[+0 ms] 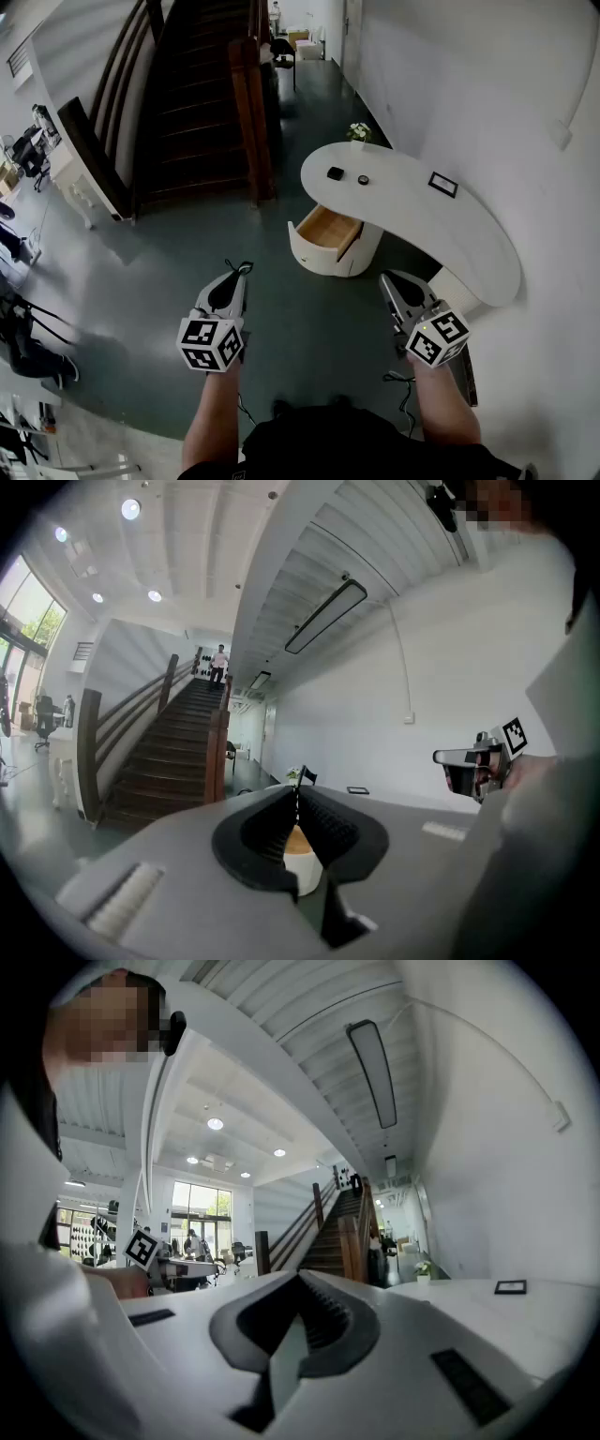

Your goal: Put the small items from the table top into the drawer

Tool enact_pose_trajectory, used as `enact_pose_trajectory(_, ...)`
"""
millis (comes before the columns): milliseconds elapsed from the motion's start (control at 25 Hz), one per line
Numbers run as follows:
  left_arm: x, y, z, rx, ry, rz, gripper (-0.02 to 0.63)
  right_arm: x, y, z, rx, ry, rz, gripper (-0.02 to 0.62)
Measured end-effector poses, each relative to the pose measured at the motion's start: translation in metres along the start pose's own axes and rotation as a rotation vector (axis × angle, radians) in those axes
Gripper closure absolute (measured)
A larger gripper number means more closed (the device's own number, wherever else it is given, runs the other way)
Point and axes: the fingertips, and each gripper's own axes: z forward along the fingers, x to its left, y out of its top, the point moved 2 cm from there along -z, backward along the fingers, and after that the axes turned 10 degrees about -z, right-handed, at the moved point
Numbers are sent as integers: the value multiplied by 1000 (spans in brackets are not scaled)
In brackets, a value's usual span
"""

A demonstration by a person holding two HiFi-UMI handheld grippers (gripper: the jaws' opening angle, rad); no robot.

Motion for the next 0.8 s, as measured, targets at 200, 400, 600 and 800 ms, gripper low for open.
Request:
enact_pose_trajectory(200,-8,-2,6,4,-4,1,581,-5,-2,0,2,9,-3,584)
enact_pose_trajectory(400,-13,-6,10,20,-11,3,581,-12,-6,-5,5,-9,0,584)
enact_pose_trajectory(600,-25,-14,19,38,-17,1,581,-27,-12,-19,11,-27,8,584)
enact_pose_trajectory(800,-50,-19,34,55,-50,7,581,-41,-16,-38,33,-13,-29,583)
